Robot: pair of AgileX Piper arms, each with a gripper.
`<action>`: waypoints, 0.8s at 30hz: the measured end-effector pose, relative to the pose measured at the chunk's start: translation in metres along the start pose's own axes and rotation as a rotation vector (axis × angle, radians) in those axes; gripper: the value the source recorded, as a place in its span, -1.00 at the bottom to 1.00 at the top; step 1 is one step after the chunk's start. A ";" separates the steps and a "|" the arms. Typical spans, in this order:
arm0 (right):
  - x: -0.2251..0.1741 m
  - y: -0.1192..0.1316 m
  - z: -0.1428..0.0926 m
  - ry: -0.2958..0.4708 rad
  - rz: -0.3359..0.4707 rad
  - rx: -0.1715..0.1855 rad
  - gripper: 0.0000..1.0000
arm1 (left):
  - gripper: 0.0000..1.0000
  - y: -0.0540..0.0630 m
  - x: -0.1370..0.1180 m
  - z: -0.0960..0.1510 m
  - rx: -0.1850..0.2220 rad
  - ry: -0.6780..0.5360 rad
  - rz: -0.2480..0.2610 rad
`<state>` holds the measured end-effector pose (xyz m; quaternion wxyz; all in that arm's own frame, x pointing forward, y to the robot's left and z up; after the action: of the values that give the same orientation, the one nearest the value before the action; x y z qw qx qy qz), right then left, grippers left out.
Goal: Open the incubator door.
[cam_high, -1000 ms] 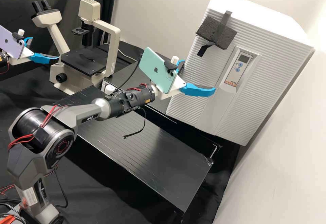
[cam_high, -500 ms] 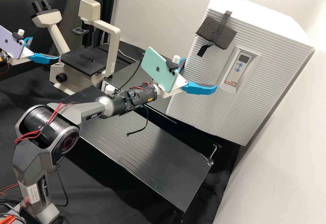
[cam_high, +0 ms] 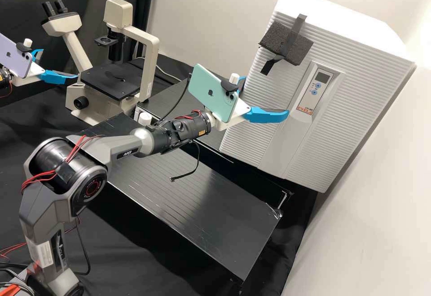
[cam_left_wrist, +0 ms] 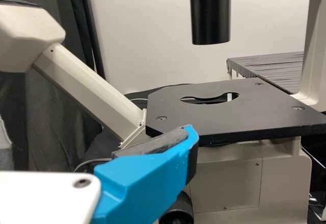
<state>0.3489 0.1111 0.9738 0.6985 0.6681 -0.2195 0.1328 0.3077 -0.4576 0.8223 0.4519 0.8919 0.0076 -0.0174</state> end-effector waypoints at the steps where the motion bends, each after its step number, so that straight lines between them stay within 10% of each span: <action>1: 0.000 0.000 0.000 0.000 0.000 0.004 -1.00 | 1.00 0.000 0.000 0.000 0.000 0.000 0.000; 24: -0.002 -0.001 -0.002 -0.003 -0.058 0.032 -1.00 | 1.00 0.000 0.000 0.000 0.000 0.000 0.000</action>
<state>0.3479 0.1133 0.9718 0.6910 0.6854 -0.1989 0.1148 0.3077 -0.4576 0.8223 0.4519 0.8919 0.0076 -0.0174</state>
